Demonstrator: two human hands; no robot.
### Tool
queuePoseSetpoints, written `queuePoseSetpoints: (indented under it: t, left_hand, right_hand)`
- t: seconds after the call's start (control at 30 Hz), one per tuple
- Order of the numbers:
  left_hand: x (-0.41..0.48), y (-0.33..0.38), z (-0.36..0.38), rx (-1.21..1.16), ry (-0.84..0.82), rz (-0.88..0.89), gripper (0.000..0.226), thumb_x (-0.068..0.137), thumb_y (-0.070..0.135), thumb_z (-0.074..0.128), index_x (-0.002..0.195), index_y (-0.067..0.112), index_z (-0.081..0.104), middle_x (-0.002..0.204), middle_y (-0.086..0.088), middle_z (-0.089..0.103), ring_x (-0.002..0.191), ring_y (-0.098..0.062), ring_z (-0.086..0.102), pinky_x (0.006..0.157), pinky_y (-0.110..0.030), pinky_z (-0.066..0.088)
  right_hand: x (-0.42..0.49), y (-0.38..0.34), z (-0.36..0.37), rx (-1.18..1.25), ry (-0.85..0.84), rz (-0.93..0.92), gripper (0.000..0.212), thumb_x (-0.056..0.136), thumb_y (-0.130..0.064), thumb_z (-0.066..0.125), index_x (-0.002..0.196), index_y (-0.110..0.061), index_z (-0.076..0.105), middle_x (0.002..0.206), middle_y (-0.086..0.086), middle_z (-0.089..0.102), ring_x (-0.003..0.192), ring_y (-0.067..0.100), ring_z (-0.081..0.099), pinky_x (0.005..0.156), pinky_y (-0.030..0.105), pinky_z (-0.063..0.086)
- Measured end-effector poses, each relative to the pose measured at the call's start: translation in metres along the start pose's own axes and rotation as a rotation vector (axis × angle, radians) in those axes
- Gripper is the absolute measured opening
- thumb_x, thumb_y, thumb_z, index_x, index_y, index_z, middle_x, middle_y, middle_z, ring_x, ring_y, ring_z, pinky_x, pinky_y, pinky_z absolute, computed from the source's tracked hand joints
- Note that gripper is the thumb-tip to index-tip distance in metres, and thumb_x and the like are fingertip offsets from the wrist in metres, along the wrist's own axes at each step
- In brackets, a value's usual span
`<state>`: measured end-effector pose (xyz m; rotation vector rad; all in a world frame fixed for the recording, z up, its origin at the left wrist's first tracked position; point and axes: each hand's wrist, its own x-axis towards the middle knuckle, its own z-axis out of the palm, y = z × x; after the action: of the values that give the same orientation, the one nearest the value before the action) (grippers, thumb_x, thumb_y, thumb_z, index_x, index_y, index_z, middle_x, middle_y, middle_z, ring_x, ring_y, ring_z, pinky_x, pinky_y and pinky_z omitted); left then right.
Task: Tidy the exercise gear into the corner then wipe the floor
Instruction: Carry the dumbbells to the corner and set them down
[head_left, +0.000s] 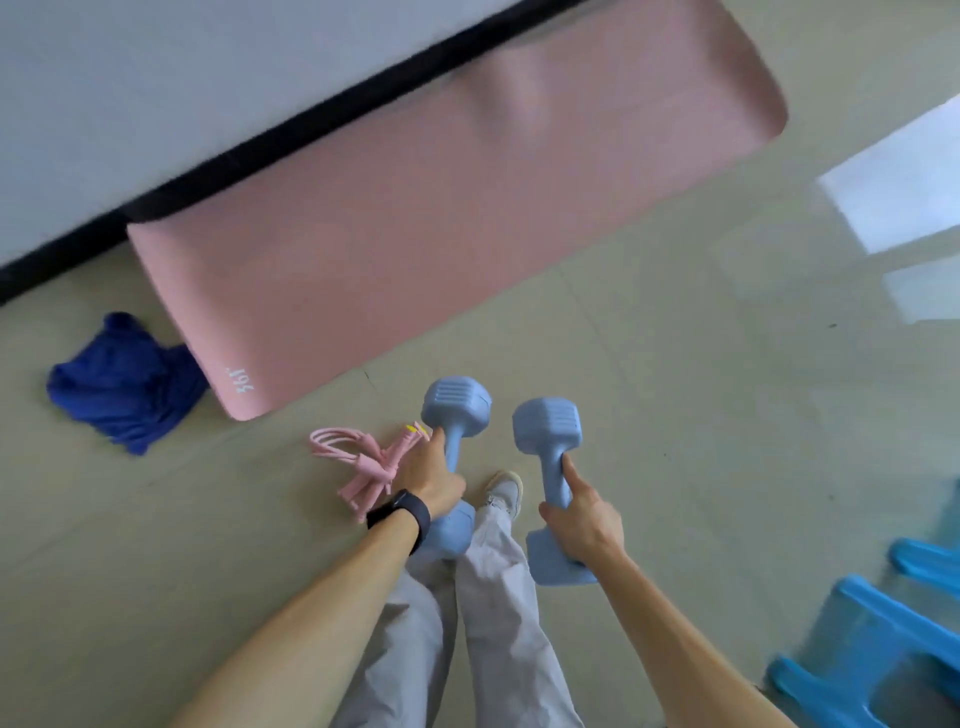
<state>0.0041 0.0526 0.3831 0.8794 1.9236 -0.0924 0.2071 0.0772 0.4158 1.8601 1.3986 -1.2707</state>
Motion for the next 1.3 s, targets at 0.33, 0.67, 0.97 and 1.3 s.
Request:
queuePoseSetpoints:
  t: [0.33,0.67,0.97,1.3]
  left_hand:
    - [-0.195,0.124,-0.164,-0.111,0.125,0.440,0.068,0.077,0.012,0.063,0.139,0.033,0.044,0.086,0.002,0.064,0.081,-0.027,0.060,0.064,-0.032,0.044]
    - [-0.250,0.291,-0.198,-0.105,0.155,0.758,0.062,0.084,0.011,0.065,0.139,0.034,0.048,0.092,0.015,0.063,0.090,-0.017,0.063,0.081,-0.033,0.052]
    - [-0.264,0.526,-0.170,-0.136,0.139,0.892,0.061,0.085,0.011,0.069,0.136,0.038,0.050,0.097,0.020,0.062,0.093,-0.011,0.064,0.079,-0.026,0.048]
    - [-0.250,0.743,-0.174,-0.277,0.159,1.039,0.055,0.084,0.010,0.072,0.101,0.058,0.050,0.097,0.011,0.069,0.089,-0.011,0.067,0.080,-0.029,0.055]
  right_hand:
    - [-0.235,-0.009,-0.128,0.425,0.457,-0.154,0.070,0.092,-0.034,0.056,0.151,-0.051,0.022,0.094,-0.004,0.069,0.078,0.022,0.060,0.063,0.030,0.041]
    - [-0.290,0.048,-0.261,0.721,0.761,-0.273,0.070,0.092,-0.031,0.061,0.147,-0.056,0.025,0.052,-0.003,0.057,0.052,0.009,0.050,0.054,0.027,0.041]
    - [-0.261,0.136,-0.464,0.816,0.901,-0.304,0.070,0.092,-0.031,0.060,0.144,-0.062,0.025,0.053,-0.010,0.057,0.054,0.008,0.053,0.056,0.026,0.037]
    - [-0.216,0.192,-0.657,0.864,0.997,-0.345,0.070,0.092,-0.031,0.063,0.145,-0.060,0.027,0.056,-0.016,0.063,0.061,0.011,0.059,0.060,0.025,0.039]
